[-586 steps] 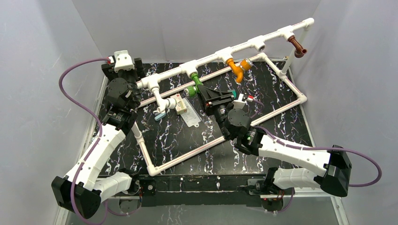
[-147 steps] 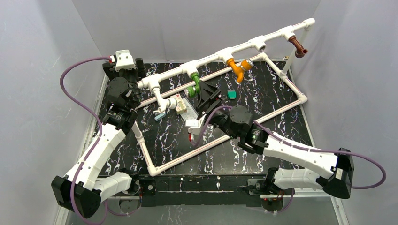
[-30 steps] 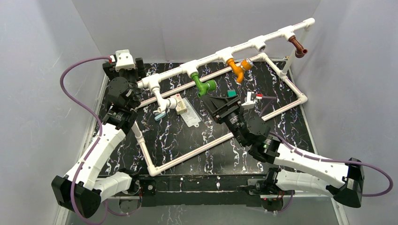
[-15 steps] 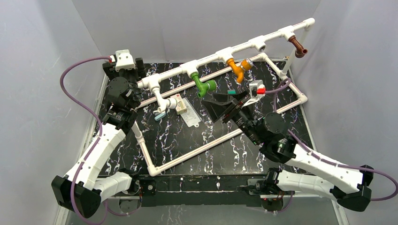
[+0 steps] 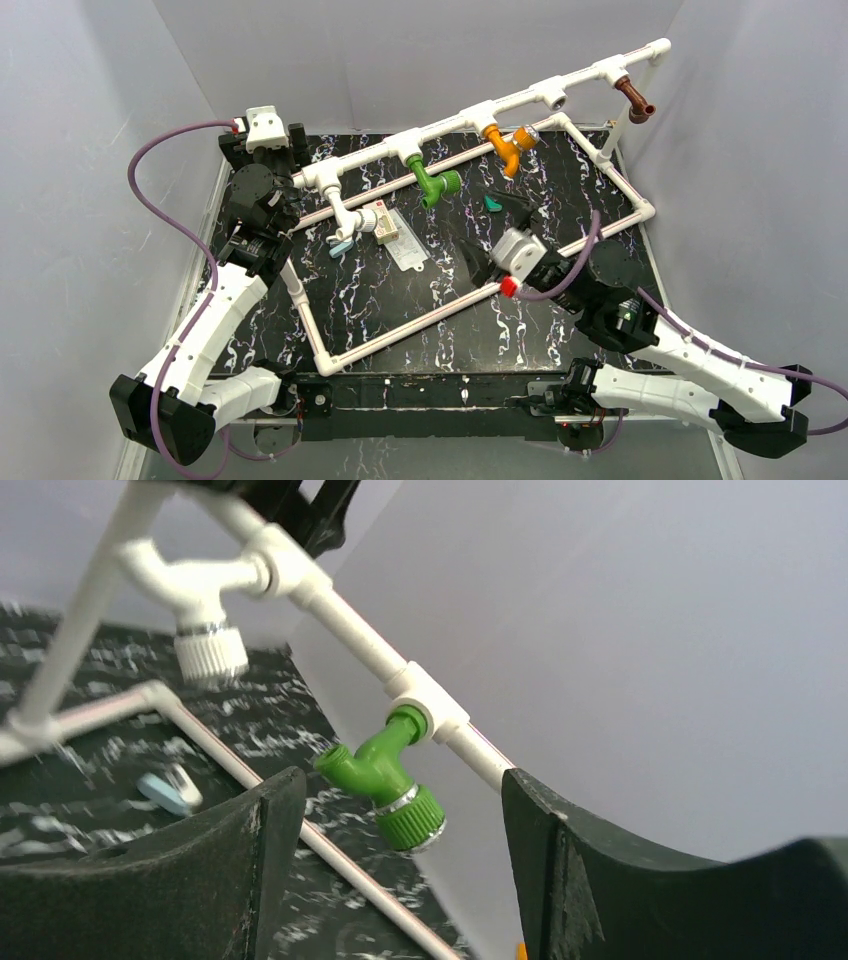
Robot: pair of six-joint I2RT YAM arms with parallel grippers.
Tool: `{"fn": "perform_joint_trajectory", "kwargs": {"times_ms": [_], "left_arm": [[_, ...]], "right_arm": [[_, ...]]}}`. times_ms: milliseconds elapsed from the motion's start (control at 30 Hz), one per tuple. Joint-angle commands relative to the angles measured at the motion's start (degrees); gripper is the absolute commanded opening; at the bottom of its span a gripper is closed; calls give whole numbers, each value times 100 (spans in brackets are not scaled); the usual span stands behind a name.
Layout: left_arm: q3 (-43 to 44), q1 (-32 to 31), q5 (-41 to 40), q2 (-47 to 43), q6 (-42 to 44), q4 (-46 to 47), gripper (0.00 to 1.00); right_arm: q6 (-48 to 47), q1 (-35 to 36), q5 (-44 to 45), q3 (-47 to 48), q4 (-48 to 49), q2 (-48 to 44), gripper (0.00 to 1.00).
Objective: Install the water faucets
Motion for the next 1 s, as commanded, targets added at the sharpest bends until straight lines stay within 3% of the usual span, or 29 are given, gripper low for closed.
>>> {"fn": "perform_joint_trajectory", "kwargs": {"times_ms": [0, 300, 733, 967], "left_arm": [[-851, -263, 558, 814, -199, -2482, 74], [-844, -263, 562, 832, -197, -2491, 74], [-843, -261, 573, 797, -200, -2491, 74], [-844, -261, 567, 771, -201, -2491, 74]], "right_arm": [[-2277, 24, -300, 212, -777, 176, 79], [-3699, 30, 244, 17, -354, 689, 81], [-3881, 22, 964, 107, 1196, 1734, 75], [-3896, 26, 1455, 248, 1575, 2175, 65]]}}
